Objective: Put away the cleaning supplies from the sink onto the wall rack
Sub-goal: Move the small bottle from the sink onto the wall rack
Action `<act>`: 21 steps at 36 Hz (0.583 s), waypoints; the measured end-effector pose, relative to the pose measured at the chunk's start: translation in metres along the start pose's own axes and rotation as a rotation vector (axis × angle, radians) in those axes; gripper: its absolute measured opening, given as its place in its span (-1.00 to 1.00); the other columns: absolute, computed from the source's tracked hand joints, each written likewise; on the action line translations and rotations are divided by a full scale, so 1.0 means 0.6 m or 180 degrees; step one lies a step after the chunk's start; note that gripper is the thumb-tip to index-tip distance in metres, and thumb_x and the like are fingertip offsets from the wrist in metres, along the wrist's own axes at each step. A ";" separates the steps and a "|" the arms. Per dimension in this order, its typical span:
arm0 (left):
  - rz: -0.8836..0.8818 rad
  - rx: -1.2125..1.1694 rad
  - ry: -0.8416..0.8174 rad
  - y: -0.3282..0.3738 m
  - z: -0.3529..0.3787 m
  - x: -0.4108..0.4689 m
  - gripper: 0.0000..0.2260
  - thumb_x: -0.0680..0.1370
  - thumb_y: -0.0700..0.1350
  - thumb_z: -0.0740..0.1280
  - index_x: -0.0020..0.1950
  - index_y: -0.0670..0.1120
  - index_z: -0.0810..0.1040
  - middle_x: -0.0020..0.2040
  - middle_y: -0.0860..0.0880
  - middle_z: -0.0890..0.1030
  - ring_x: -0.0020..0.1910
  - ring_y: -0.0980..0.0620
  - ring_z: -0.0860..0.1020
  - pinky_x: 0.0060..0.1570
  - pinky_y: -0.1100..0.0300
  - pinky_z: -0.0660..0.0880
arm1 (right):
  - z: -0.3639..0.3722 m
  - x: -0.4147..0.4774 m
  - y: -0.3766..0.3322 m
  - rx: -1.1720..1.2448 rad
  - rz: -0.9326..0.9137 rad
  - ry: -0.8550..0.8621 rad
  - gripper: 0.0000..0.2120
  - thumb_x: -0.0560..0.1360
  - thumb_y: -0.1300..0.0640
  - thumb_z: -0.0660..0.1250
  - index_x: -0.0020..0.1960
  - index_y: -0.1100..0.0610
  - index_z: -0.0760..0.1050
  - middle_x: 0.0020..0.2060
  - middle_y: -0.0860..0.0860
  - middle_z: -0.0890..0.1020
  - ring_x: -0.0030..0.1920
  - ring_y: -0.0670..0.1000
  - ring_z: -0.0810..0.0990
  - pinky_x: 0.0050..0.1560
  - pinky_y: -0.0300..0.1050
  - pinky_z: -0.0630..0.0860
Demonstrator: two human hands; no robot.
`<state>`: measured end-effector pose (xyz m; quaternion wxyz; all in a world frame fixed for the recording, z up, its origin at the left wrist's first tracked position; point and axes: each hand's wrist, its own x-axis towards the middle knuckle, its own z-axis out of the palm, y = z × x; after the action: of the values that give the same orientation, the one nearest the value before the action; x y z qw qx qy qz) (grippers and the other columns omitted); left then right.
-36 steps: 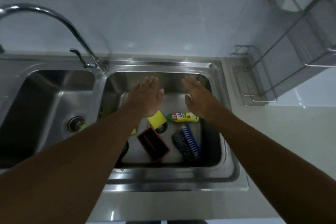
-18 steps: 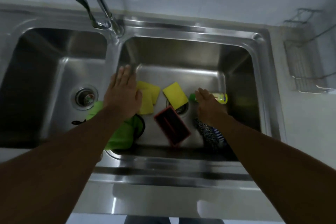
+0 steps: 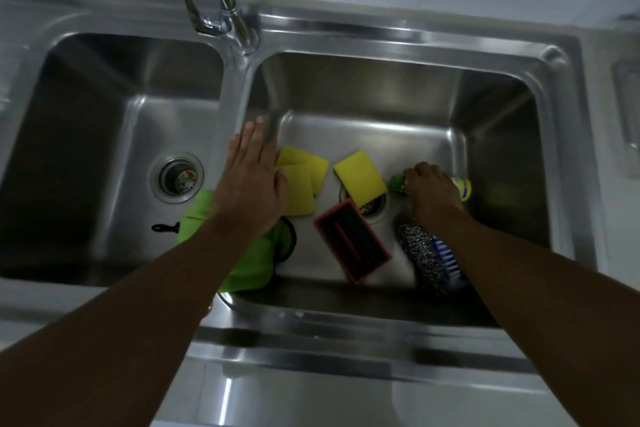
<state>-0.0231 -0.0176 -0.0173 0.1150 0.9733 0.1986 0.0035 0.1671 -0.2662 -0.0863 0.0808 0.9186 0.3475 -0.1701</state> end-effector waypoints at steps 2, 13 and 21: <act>-0.0004 -0.0001 -0.0024 -0.001 -0.002 -0.001 -0.46 0.59 -0.12 0.22 0.54 -0.30 0.23 0.58 -0.29 0.15 0.59 -0.23 0.08 0.57 -0.09 0.01 | -0.004 -0.006 0.009 0.0254 -0.0021 0.0155 -0.62 0.49 0.26 0.30 0.30 0.15 0.43 0.22 0.16 0.46 0.23 0.21 0.42 0.14 0.08 0.44; -0.0288 0.0108 -0.0673 0.063 -0.034 -0.035 -0.39 0.60 -0.11 0.12 0.61 -0.22 0.01 0.63 -0.18 0.04 0.62 -0.11 -0.01 0.56 0.02 -0.02 | -0.117 -0.066 0.060 0.2516 0.0653 0.1341 -0.56 0.38 0.05 0.55 0.21 0.08 0.54 0.10 0.07 0.59 0.07 0.06 0.57 0.09 -0.11 0.49; 0.0134 0.0253 -0.0556 0.227 -0.127 0.014 -0.41 0.65 -0.02 0.02 0.63 -0.16 -0.09 0.64 -0.11 -0.01 0.62 -0.03 -0.05 0.58 0.02 -0.04 | -0.271 -0.133 0.115 0.3585 0.0909 0.2149 -0.59 0.23 -0.12 0.61 -0.01 -0.05 0.57 -0.22 -0.14 0.69 -0.23 -0.28 0.64 -0.19 -0.47 0.51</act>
<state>0.0334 -0.1191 0.0875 0.0932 0.9777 0.1672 -0.0869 0.1991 -0.3229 0.0965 -0.5022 0.8602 0.0871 -0.0165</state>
